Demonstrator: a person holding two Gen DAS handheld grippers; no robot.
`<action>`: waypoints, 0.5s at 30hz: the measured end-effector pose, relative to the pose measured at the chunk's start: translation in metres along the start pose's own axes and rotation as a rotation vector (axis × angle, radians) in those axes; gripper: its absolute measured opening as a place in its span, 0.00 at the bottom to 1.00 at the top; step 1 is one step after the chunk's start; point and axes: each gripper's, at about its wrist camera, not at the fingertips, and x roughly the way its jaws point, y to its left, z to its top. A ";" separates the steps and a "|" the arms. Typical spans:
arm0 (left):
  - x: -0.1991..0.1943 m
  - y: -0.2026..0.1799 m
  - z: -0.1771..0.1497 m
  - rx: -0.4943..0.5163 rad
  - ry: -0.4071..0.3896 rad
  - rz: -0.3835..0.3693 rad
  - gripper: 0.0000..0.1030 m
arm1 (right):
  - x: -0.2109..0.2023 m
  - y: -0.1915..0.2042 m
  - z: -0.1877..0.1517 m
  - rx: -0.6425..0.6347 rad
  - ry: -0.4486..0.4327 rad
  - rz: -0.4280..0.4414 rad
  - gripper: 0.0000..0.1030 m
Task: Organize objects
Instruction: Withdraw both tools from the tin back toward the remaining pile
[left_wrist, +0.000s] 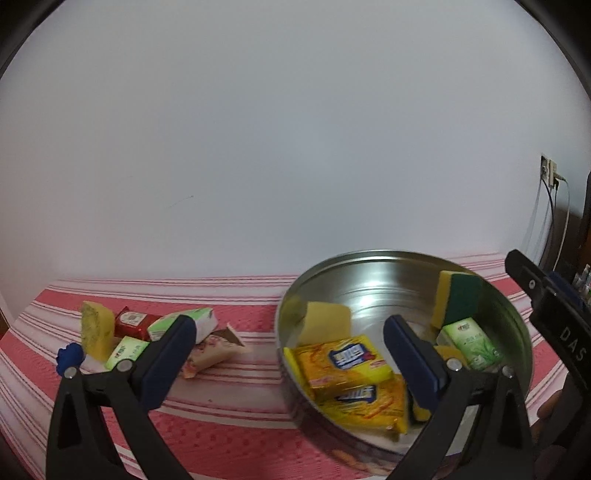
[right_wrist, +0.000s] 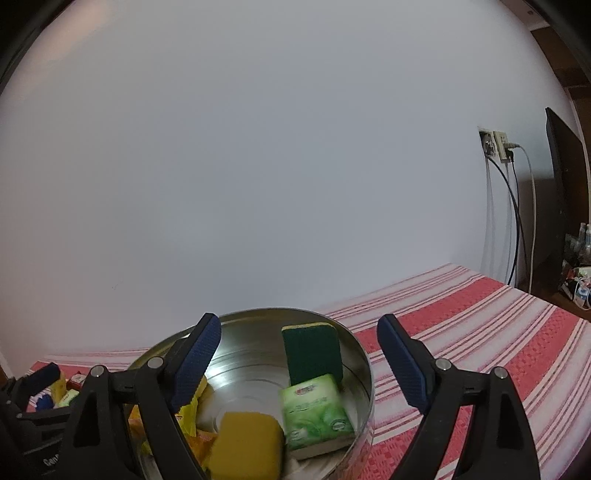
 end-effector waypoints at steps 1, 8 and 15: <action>0.002 0.000 -0.001 0.001 0.001 0.003 1.00 | -0.002 0.003 0.000 -0.009 -0.005 -0.008 0.86; -0.002 0.019 -0.008 0.012 0.016 0.043 1.00 | -0.001 0.003 -0.006 -0.044 -0.008 -0.053 0.86; -0.006 0.037 -0.015 0.025 -0.014 0.097 1.00 | -0.012 0.022 -0.014 -0.075 -0.014 -0.093 0.86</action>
